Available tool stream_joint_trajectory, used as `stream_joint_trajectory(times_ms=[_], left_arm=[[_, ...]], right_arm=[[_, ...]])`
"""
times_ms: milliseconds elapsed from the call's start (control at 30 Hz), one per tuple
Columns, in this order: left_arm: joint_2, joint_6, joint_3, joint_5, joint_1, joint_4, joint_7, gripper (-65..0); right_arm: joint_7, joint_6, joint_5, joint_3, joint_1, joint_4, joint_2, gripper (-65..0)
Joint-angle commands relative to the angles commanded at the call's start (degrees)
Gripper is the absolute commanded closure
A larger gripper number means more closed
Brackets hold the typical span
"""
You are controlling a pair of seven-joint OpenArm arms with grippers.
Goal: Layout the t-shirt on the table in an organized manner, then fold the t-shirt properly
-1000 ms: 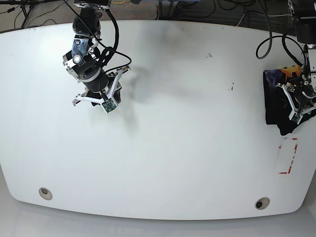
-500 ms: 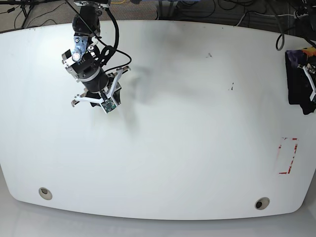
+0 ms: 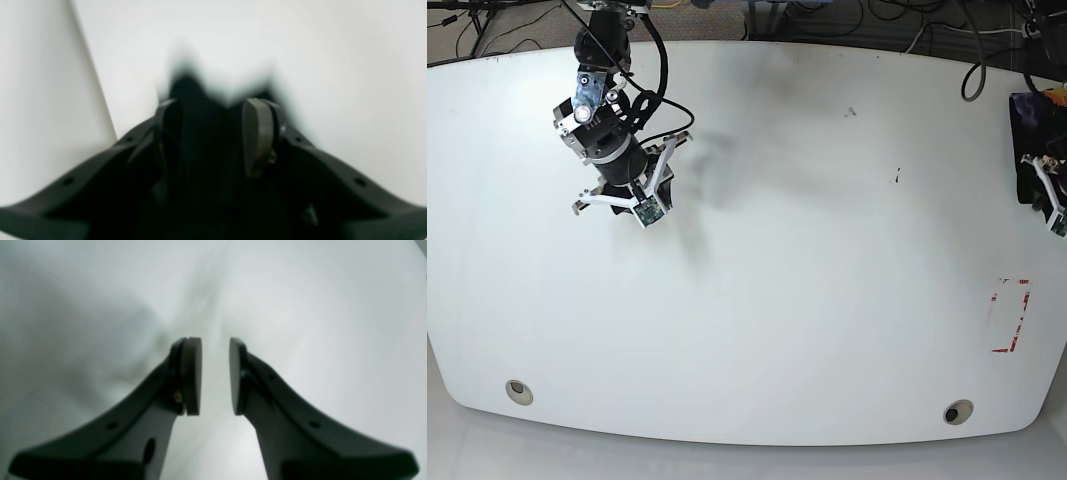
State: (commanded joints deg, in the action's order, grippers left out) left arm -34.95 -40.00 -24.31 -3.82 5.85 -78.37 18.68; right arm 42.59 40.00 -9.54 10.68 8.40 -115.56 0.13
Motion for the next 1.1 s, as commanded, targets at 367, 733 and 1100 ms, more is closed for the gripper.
stream_joint_trajectory(times_ms=[367,733,1100], left_arm=[[15.5,11.0,0.3,-0.1,-1.4,-2.3,-23.9,-26.8],[29.3,15.2,1.6,-0.4,12.0,-14.0,-32.9,-26.8],[36.7,15.2,5.8,-0.1,40.2,-30.2,-32.9,-26.8]], right_arm=[[-18.4,0.00,0.0,1.3,1.8,3.1,0.3,-13.6],[-34.7,-1.10,0.5,9.8,11.0,7.7,0.7,-13.6],[-38.4,-1.45,11.4,12.4,31.4,4.1,-0.6,-13.6]])
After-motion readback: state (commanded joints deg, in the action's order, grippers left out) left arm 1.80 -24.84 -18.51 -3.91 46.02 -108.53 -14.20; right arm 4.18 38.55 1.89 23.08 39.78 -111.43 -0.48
